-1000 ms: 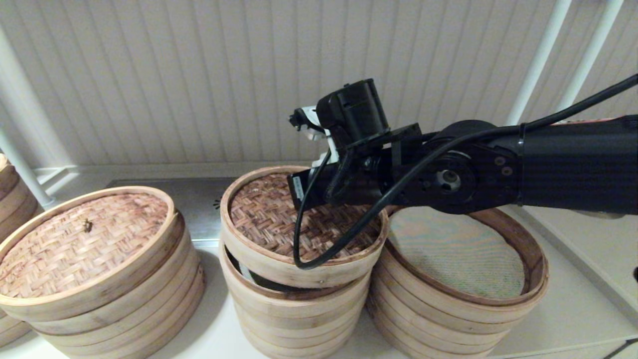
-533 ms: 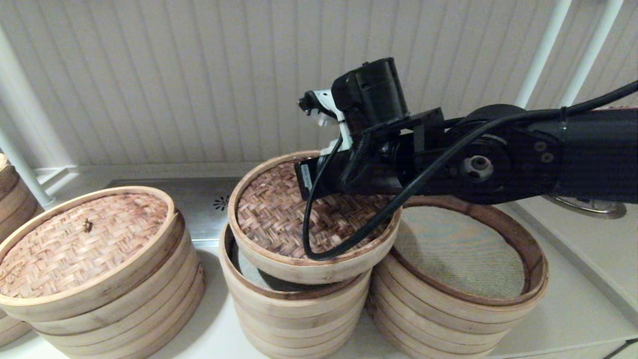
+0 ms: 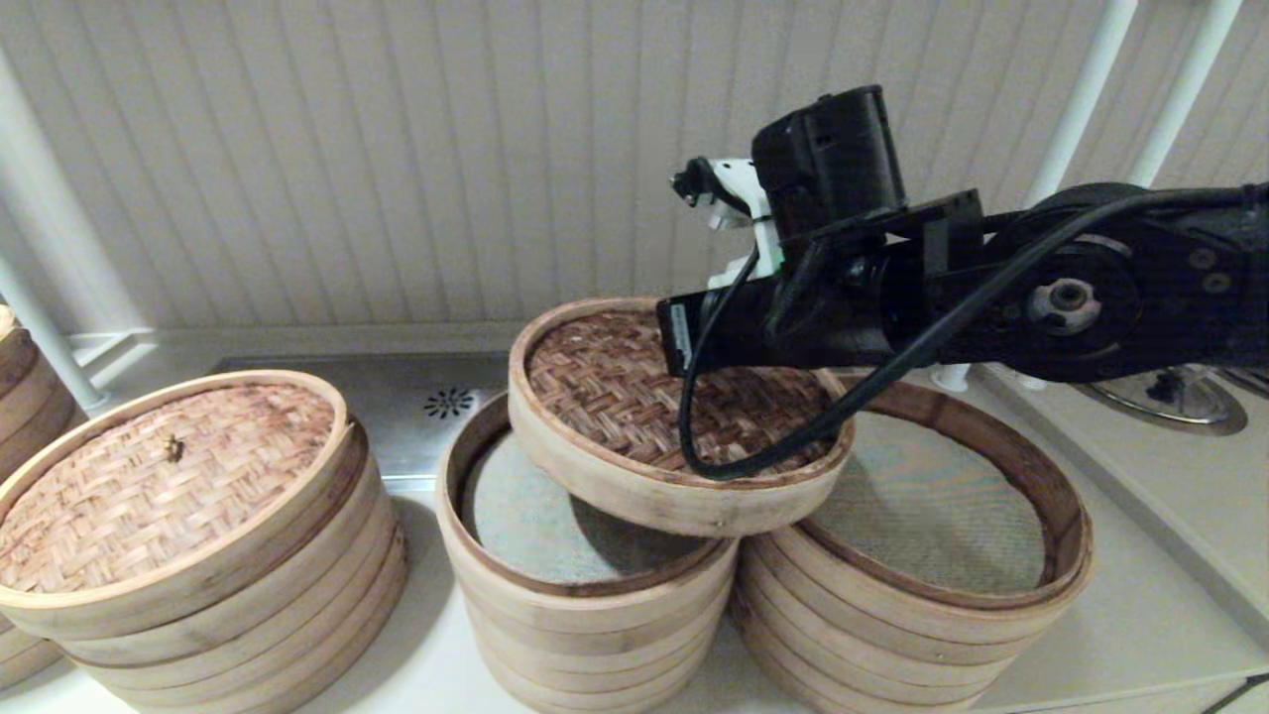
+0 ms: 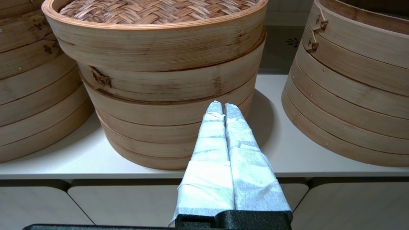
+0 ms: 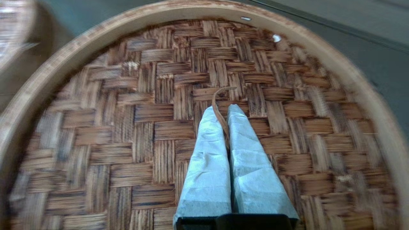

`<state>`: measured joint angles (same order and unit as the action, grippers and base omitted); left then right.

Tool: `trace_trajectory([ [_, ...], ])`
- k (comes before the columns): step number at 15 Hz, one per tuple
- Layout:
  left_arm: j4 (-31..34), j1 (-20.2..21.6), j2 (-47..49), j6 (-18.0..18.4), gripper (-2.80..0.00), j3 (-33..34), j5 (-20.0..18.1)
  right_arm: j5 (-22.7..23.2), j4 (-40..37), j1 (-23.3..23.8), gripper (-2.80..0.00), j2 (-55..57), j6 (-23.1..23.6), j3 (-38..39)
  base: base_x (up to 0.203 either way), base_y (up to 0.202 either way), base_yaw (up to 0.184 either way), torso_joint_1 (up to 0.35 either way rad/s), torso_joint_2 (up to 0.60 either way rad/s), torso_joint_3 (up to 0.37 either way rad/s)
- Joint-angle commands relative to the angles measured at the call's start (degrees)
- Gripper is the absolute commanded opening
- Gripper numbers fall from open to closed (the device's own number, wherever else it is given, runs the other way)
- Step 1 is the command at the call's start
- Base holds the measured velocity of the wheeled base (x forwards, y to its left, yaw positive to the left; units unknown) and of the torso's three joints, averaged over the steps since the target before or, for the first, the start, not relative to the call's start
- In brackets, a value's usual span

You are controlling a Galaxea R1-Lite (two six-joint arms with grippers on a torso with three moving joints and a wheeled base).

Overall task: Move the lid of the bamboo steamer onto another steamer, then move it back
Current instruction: Put the steamer

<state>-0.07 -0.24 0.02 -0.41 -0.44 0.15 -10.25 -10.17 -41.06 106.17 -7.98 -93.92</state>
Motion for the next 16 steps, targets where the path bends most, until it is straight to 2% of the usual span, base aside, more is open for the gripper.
trace_trajectory([
  [1, 0.0, 0.0, 0.0, 0.0, -2.8, 0.0, 0.0, 0.0, 0.0, 3.1, -2.8, -4.4, -0.1, 4.7, 0.0, 0.0, 0.0, 0.0, 0.0, 0.0],
  [4, 0.0, 0.0, 0.0, 0.0, -2.8, 0.0, 0.0, 0.2, 0.7, 8.0, -2.8, -8.4, 0.0, 10.7, 0.0, 0.0, 0.0, 0.0, 0.0, 0.0],
  [9, 0.0, 0.0, 0.0, 0.0, -2.8, 0.0, 0.0, 0.8, 3.1, 12.7, -2.8, -15.0, 0.8, 19.0, 0.0, 0.0, 0.0, 0.0, 0.0, 0.0],
  [16, 0.0, 0.0, 0.0, 0.0, -2.8, 0.0, 0.0, 6.1, 7.1, 20.3, -2.8, -22.5, 1.2, 30.7, 0.0, 0.0, 0.0, 0.0, 0.0, 0.0],
])
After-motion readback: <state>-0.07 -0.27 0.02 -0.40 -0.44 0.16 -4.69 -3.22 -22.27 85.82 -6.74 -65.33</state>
